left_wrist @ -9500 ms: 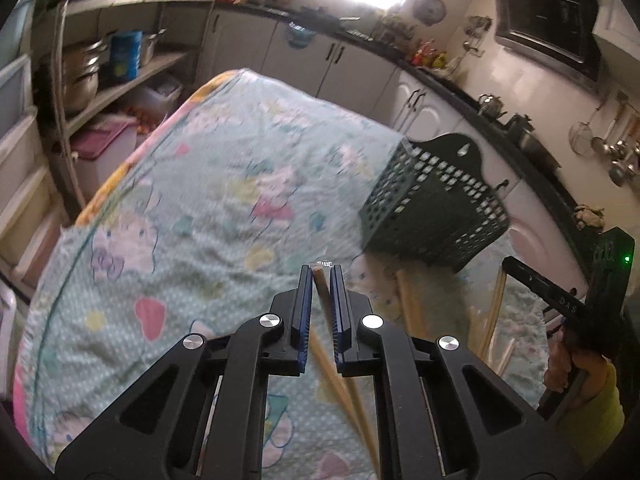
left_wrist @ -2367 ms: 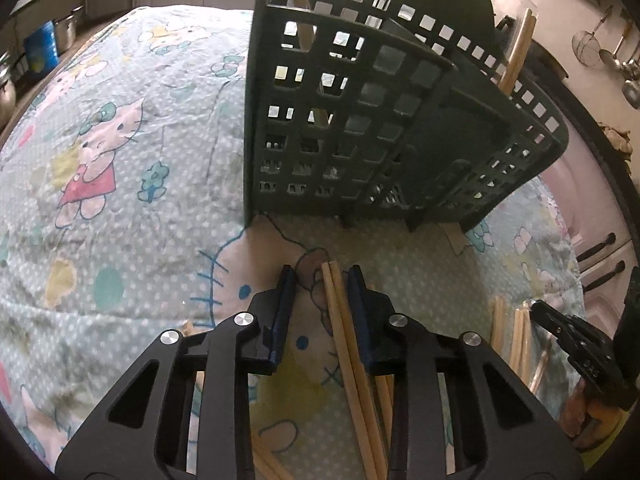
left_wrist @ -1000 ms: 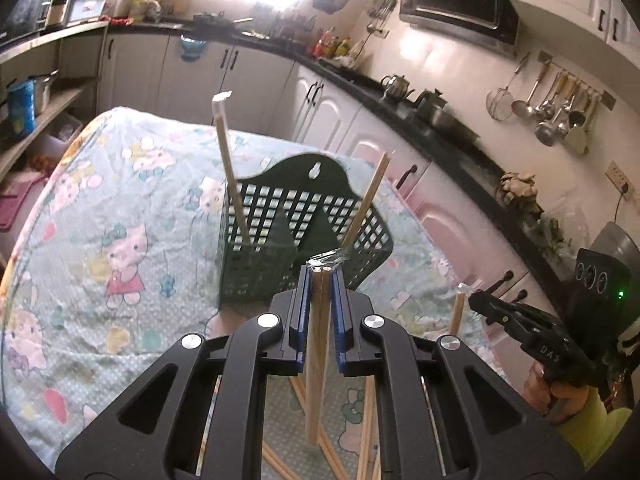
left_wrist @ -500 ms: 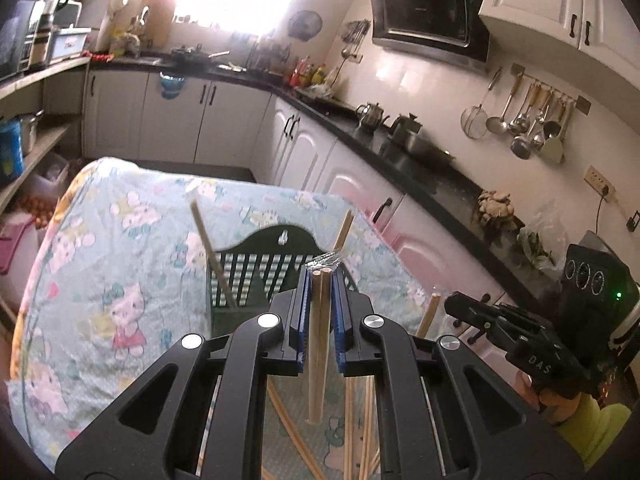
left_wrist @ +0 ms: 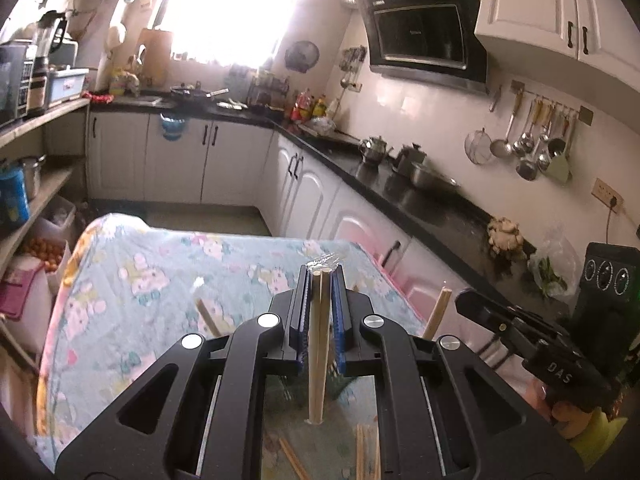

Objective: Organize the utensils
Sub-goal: 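Lift the held chopsticks with both tools and carry them above the caddy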

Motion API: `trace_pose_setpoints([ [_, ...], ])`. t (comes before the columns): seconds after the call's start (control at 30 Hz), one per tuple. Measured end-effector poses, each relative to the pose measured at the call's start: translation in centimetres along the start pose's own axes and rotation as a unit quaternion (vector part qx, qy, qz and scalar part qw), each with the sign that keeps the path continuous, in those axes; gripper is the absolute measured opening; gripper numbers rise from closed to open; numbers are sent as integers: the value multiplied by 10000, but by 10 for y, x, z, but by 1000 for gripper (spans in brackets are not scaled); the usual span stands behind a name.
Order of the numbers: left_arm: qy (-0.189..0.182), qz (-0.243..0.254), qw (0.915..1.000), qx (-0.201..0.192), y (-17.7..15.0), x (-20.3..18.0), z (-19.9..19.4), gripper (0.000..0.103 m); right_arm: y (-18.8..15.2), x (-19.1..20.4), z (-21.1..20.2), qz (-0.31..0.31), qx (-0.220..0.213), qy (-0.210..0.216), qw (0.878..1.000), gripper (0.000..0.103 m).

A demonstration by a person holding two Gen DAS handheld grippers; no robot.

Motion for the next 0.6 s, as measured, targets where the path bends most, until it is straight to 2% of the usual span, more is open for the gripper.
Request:
trace_pose_setpoints([
  [0.27,14,-360,9992,-182,17,13,18,5,33,-14,23,78,-208,-179,9996,1],
  [0.6,270,-245,9991,-231,12,16,45,5,58,-33,48,99,-449,-386,9982,1],
])
Point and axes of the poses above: each gripper's, at about its wrist camera, not at the fingertips, and z roughly the way its jaws point, x to its left, y to its top, the point moved 6 cm from there along z, roughly the way its jaws point
